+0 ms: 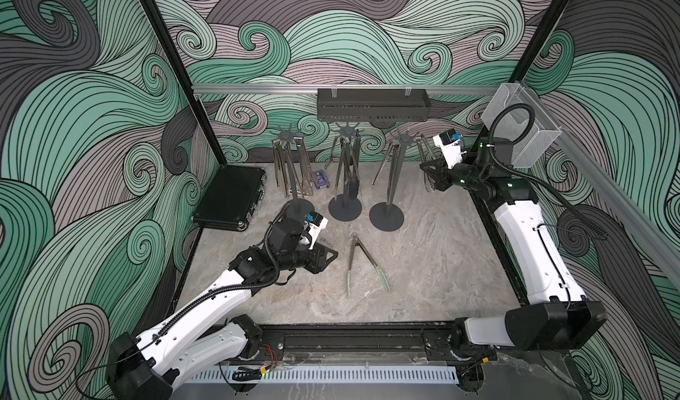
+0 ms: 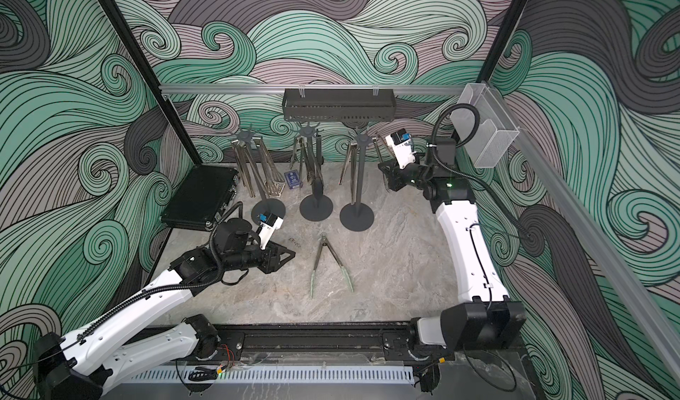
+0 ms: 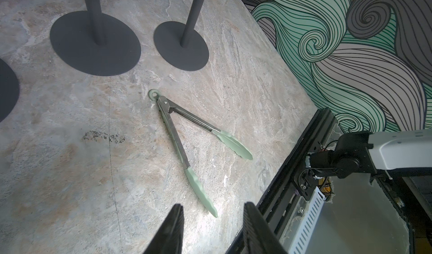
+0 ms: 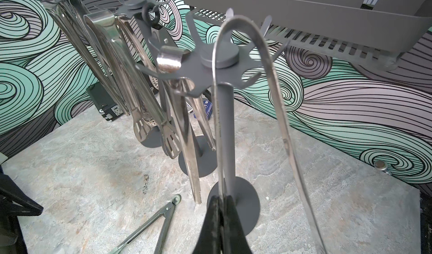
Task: Hang food tongs on kitchen utensil racks
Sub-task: Hang the food tongs on the rack.
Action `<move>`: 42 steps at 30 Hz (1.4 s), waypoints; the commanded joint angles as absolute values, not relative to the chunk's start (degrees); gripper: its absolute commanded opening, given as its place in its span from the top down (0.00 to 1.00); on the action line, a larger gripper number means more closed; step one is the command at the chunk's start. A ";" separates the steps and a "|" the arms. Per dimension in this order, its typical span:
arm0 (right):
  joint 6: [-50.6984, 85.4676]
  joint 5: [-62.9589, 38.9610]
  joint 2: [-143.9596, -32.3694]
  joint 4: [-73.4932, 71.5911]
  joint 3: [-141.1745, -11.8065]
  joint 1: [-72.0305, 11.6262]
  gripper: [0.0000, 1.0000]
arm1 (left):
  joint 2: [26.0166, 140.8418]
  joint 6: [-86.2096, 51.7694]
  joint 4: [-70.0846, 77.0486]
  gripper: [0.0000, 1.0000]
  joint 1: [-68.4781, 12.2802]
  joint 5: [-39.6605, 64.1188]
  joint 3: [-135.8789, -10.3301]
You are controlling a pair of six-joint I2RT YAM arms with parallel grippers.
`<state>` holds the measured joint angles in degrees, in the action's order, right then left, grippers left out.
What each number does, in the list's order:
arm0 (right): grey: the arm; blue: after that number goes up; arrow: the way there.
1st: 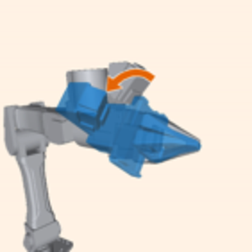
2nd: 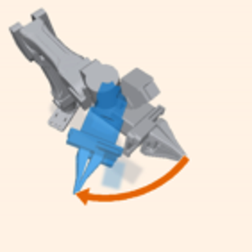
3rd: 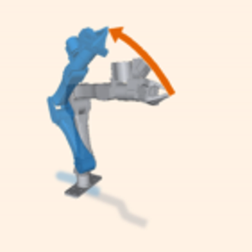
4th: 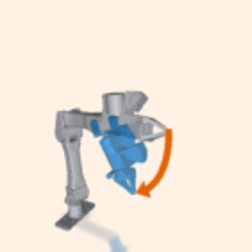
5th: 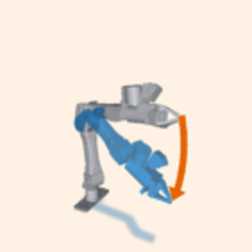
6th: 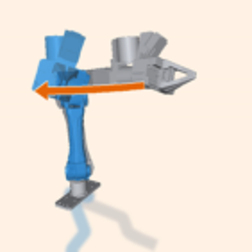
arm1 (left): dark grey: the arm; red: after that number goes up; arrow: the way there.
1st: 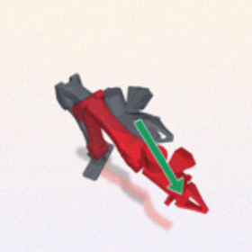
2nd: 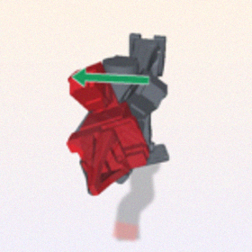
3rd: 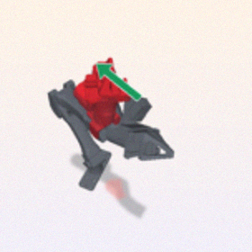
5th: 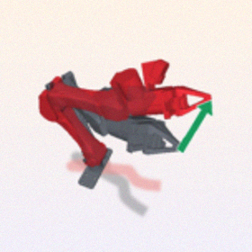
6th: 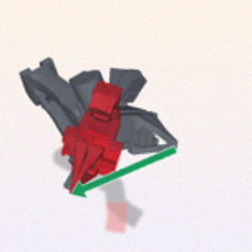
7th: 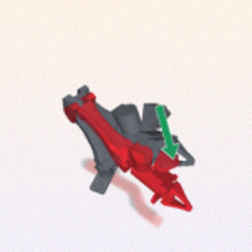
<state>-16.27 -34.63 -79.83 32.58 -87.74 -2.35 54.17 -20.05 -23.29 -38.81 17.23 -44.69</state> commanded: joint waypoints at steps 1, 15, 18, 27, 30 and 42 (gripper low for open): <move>-16.27 -36.44 -80.50 32.69 -89.31 -2.27 1.00 | 54.03 -19.50 -23.06 0.57 -38.84 18.00 -46.69; -16.39 -36.67 -81.73 32.68 -87.99 -2.21 1.00 | 53.84 -19.72 -23.09 0.57 -38.84 17.93 -46.67; -16.35 -36.53 -81.83 32.70 -87.15 -2.20 1.00 | 53.64 -19.71 -23.18 0.57 -38.84 17.93 -46.66; -15.58 -35.78 -80.95 31.00 -83.04 -2.20 1.00 | 53.45 -19.75 -23.14 0.57 -38.79 17.84 -46.73; -15.40 -35.29 -80.95 30.74 -82.52 -2.25 1.00 | 53.47 -19.76 -23.21 0.57 -38.85 17.81 -46.72; -13.45 -32.90 -80.68 28.45 -80.97 -2.20 0.78 | 53.17 -19.93 -23.99 0.56 -38.93 17.65 -46.88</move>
<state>-14.50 -34.30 -81.25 28.36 -81.58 -2.35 54.13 -20.08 -23.35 -38.81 17.21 -44.69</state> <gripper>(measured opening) 0.206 0.442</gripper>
